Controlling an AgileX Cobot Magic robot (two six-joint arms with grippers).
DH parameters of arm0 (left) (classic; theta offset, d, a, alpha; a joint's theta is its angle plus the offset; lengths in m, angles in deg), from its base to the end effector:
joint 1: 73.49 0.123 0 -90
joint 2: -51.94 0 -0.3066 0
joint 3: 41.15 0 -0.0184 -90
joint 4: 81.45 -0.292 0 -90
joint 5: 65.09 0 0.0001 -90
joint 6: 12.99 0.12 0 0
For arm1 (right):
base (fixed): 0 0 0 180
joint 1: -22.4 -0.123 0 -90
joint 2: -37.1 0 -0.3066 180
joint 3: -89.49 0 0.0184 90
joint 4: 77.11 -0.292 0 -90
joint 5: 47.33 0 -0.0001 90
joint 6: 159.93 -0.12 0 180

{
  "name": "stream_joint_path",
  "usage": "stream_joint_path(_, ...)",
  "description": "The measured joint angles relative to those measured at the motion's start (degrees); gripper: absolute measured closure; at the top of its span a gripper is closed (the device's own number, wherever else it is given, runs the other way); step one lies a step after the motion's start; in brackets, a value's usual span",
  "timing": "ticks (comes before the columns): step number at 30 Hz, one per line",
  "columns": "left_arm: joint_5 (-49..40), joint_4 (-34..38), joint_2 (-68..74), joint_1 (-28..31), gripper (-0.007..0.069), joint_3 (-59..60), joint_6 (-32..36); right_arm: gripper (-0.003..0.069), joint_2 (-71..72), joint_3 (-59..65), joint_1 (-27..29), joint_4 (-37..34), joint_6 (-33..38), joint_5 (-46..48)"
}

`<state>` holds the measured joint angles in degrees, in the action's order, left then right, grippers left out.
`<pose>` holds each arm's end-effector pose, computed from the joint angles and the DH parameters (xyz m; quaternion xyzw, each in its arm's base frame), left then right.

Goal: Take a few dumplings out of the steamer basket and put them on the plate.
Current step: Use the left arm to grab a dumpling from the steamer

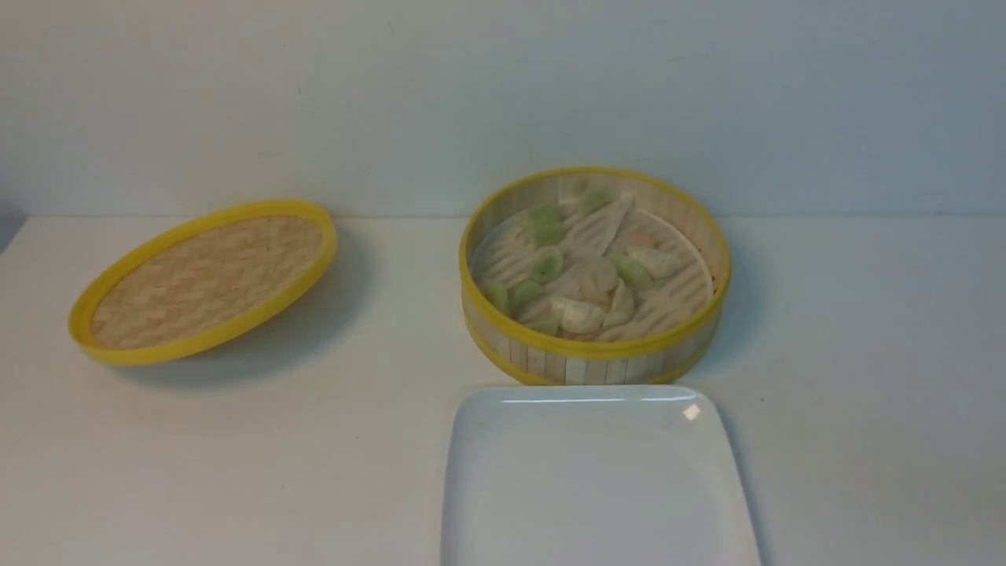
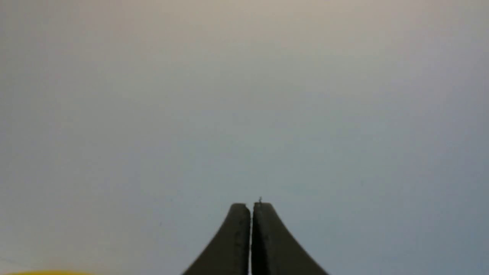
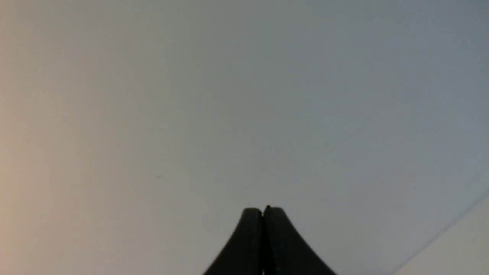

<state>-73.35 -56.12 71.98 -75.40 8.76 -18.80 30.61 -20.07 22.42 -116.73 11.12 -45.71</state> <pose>0.0966 -0.0106 0.3714 -0.1333 0.6112 -0.2388 0.7427 0.0931 0.0022 0.2661 0.2530 0.5776 0.3242 0.7052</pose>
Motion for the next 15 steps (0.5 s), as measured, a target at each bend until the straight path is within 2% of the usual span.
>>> stream_joint_path(2,-8.9,-2.2,4.8,0.0,0.0631,-6.4,0.6,0.0673,-1.6,-6.0,0.0,1.9,0.7,6.3)
stream_joint_path(4,-20.3,-3.4,13.0,0.0,0.0631,-13.6,2.5,0.0673,-6.4,-14.2,0.0,5.0,2.4,18.5)
stream_joint_path(7,-34.8,-2.7,24.5,0.0,0.0631,-21.2,5.4,0.0673,-13.8,-24.4,0.0,8.3,5.7,34.4)
stream_joint_path(9,-45.4,-0.6,32.7,0.0,0.0631,-26.1,9.1,0.0673,-21.9,-32.6,0.0,10.8,10.4,45.7)
stream_joint_path(15,-54.3,8.8,52.8,-1.0,0.0631,-32.1,17.9,0.0673,-36.7,-43.4,-0.1,13.8,19.3,61.3)
